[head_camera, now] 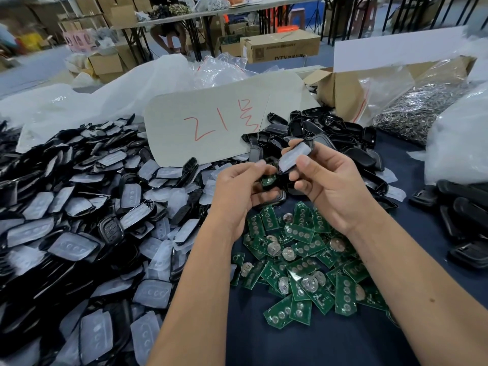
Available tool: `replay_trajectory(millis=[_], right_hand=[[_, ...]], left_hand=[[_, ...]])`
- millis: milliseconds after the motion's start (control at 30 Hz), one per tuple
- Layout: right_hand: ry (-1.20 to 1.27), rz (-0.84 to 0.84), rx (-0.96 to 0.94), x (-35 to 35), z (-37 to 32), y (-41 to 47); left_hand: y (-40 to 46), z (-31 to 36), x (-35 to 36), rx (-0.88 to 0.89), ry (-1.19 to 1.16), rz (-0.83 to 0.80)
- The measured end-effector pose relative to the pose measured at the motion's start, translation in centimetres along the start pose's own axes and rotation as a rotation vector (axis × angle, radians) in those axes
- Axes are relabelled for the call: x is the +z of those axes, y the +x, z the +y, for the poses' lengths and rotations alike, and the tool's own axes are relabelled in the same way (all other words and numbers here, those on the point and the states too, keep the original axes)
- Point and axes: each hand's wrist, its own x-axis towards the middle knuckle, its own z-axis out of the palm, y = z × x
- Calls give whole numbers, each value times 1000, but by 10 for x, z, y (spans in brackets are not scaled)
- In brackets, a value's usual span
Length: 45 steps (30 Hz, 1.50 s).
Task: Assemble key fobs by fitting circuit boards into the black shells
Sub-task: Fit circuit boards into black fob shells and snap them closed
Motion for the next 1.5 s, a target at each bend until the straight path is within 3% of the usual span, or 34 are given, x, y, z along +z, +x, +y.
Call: replay_trajectory(millis=[133,300,867,1400,1500], right_hand=[[-72,109,68,-3,0,1],[-88,117,105,-2,3,2],[-230,137,74,-5,7,3],[-466,340,-28,-10,16,4],[-541,379,-39,-10,17,4]], left_hand=[[4,-3,-4,83,51,57],[7,-6,-7,150,31,79],[8,-8,-6,148,108,81],[-3,-14,11,436,657,-17],[-1,-16,12,434,633,13]])
